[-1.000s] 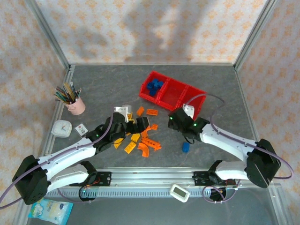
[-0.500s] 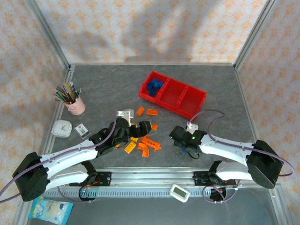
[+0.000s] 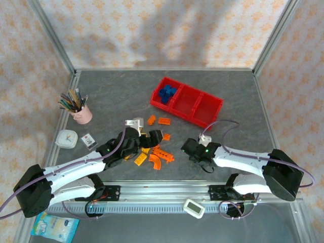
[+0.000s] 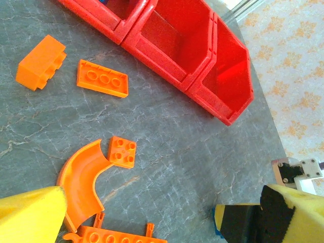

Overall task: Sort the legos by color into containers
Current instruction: Pick up the lego from the bottom-center of the table.

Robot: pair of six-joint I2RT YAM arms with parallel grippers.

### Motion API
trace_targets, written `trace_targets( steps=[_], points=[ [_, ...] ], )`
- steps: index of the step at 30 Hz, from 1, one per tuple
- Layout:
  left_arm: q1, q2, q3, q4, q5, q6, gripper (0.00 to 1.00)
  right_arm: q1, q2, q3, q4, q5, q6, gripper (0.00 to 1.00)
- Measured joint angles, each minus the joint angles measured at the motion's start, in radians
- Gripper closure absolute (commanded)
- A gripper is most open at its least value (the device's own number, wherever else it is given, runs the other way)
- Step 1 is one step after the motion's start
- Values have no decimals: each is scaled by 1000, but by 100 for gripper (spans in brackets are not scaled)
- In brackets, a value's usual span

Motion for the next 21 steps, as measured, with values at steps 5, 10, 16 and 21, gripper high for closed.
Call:
trace_targets(
  steps=[5, 10, 16, 21],
  points=[
    [0, -10, -2, 0, -10, 0, 1, 0, 2, 0, 9, 4, -23, 70],
    [0, -18, -4, -1, -14, 0, 1, 0, -4, 3, 18, 4, -48, 74],
    [0, -71, -4, -16, -49, 13, 1, -8, -7, 91, 25, 18, -100, 76],
    [36, -110, -2, -36, -62, 38, 1, -74, 56, 254, 80, 23, -194, 75]
  ],
)
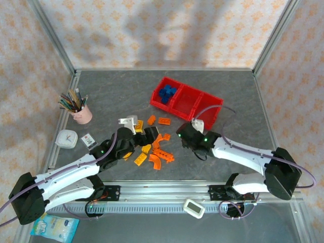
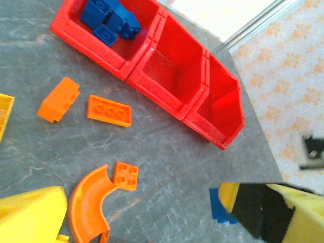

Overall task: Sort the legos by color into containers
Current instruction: Pick up the lego from the bottom-center of the table, then place the lego in the container.

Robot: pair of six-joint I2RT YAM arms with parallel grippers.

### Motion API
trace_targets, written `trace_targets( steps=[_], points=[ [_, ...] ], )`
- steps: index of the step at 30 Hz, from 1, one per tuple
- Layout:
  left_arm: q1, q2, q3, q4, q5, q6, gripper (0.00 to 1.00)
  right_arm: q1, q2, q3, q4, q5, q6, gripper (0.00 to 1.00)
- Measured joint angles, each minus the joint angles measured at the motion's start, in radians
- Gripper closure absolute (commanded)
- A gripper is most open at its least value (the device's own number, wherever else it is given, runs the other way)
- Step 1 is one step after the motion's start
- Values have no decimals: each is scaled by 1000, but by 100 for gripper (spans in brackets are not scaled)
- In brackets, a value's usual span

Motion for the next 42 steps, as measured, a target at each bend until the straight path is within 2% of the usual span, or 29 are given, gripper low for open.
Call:
trace_targets(
  steps=[11, 20, 26, 27, 29, 31, 34, 37, 42],
  points=[
    [144, 7, 84, -75, 5, 85, 1, -149, 338, 383, 186, -23, -212, 75],
    [195, 99, 165, -78, 28, 127, 1, -226, 670, 743, 261, -40, -332, 75],
    [233, 163, 184, -76, 50, 132, 1, -269, 842, 912, 276, -39, -385, 75],
    [237, 168, 187, -77, 52, 132, 1, -274, 861, 933, 275, -39, -392, 74],
    [240, 174, 196, -77, 57, 132, 1, -287, 916, 1003, 265, -44, -403, 63],
    [240, 176, 206, -77, 63, 137, 1, -296, 961, 1072, 253, -51, -417, 57],
    [240, 193, 237, -79, 80, 140, 1, -304, 977, 1108, 242, -68, -436, 50],
    [240, 192, 252, -80, 88, 139, 1, -303, 952, 1087, 244, -92, -450, 47],
    [241, 161, 250, -83, 111, 139, 1, -284, 784, 893, 259, -114, -453, 44]
  ],
)
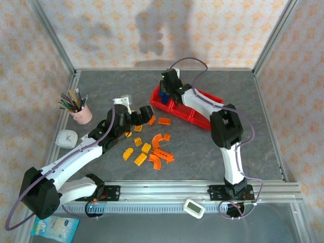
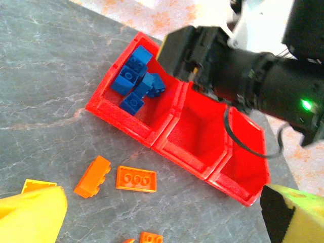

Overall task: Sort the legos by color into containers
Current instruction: Place the lego in the container, then pick up the lego from the center of the table.

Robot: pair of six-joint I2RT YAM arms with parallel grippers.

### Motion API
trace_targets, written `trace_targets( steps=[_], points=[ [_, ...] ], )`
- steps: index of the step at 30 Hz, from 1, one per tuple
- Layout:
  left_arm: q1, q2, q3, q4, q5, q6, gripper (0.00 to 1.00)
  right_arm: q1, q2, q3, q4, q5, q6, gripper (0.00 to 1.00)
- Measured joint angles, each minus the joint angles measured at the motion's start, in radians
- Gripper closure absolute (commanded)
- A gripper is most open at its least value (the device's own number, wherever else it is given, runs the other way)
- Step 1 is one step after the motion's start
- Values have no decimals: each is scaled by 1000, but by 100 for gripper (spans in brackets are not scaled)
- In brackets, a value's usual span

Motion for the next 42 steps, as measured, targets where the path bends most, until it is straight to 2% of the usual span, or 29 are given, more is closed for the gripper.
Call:
trace_targets(
  steps=[8, 15, 24, 30, 42],
  points=[
    [0, -151, -100, -11, 2, -7, 1, 84, -291, -287, 45, -4, 5, 36],
    [0, -256, -168, -63, -15, -24, 1, 176, -352, -453, 32, -1, 21, 30],
    [0, -361, -246, -97, -40, -64, 1, 203, -346, -546, -11, 6, 45, 22],
    [0, -375, -269, -111, -60, -86, 1, 202, -273, -545, -8, 11, 37, 17],
    [0, -386, -287, -121, -70, -86, 1, 189, -143, -515, -7, 10, 34, 15]
  ],
)
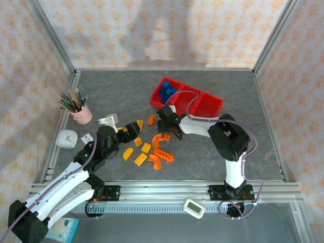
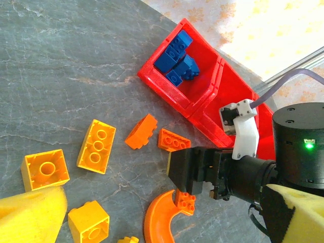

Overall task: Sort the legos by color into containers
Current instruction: Pick up the lego from the center of the table.

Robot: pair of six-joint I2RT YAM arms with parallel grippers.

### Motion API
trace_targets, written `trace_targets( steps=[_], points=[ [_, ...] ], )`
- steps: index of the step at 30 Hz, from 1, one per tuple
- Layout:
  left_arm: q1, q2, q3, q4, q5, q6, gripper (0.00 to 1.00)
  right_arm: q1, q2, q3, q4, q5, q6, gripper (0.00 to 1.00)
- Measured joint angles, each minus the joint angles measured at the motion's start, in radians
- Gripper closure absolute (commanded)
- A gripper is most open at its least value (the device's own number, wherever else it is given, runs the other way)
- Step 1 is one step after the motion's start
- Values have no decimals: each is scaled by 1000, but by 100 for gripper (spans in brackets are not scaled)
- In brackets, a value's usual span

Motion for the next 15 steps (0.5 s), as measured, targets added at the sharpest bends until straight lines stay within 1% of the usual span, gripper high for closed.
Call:
trace_targets(
  steps=[4, 10, 15],
  points=[
    [0, 1, -3, 0, -21, 6, 1, -2, 41, 54, 3, 3, 2, 16],
    [0, 10, -3, 0, -40, 7, 1, -9, 95, 125, 2, 24, 9, 22],
    [0, 21, -3, 1, -42, 7, 1, -15, 136, 189, -5, 43, 16, 31]
  ],
)
